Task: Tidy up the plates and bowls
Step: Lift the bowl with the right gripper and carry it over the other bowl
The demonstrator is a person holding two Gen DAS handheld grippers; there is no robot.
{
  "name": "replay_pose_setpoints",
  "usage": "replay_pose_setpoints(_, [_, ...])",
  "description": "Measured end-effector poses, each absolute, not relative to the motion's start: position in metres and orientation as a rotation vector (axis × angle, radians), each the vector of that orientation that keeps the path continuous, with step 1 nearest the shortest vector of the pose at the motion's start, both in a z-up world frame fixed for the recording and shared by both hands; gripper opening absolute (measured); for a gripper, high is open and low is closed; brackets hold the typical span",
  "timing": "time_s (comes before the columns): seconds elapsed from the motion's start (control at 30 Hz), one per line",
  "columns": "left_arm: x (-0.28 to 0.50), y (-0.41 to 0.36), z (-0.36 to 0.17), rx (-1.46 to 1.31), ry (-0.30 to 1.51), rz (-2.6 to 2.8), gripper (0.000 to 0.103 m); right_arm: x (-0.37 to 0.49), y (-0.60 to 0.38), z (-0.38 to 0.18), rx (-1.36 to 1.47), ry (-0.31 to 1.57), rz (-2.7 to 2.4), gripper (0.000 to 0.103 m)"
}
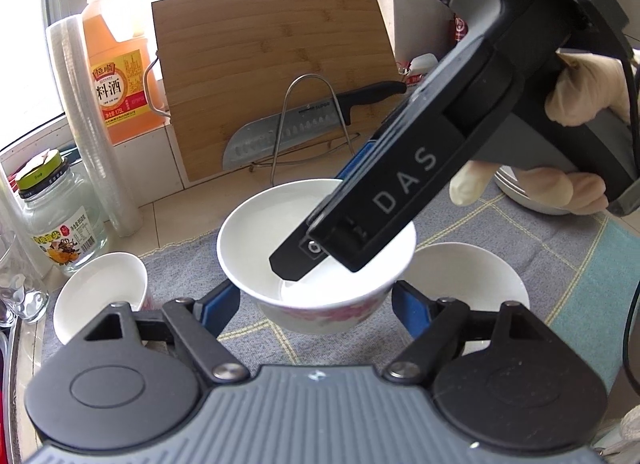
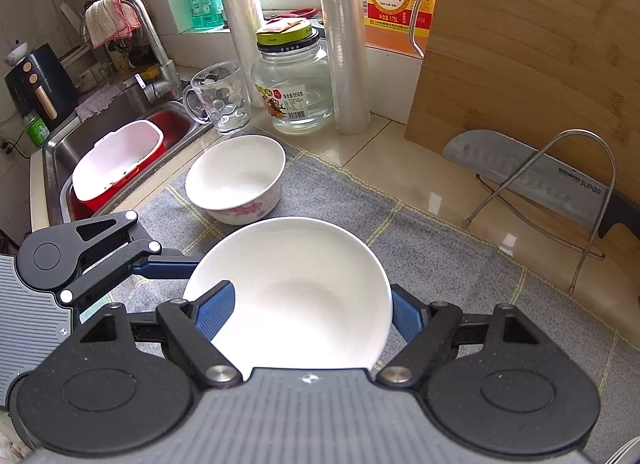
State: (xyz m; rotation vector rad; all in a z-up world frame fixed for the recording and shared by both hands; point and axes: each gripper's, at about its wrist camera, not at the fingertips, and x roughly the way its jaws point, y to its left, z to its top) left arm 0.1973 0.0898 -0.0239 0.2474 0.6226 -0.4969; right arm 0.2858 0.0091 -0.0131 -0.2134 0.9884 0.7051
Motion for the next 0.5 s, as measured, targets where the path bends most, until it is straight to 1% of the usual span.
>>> replay_pose_setpoints(0.5, [0.168, 0.066, -0.015, 0.271, 0.611, -0.584, 0.083, 0.245, -0.025, -0.006, -0.175, 0.985, 0.633, 0.086])
